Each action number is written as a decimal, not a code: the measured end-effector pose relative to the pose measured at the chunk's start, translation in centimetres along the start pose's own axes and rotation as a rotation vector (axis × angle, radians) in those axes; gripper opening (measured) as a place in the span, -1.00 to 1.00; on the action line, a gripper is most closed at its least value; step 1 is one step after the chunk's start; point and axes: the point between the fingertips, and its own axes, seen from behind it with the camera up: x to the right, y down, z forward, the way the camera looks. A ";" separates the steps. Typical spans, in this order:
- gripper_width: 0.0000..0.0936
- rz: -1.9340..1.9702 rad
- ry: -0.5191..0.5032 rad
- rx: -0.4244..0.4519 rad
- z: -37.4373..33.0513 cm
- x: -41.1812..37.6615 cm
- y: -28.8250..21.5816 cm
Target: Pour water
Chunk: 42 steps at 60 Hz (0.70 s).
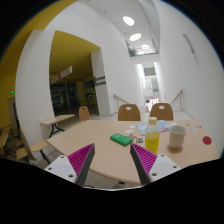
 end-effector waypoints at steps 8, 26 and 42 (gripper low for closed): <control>0.66 -0.039 0.071 0.013 0.4 1.9 0.6; 0.66 -0.081 0.268 0.066 5.4 13.1 0.6; 0.65 -0.078 0.272 0.041 14.3 16.6 1.9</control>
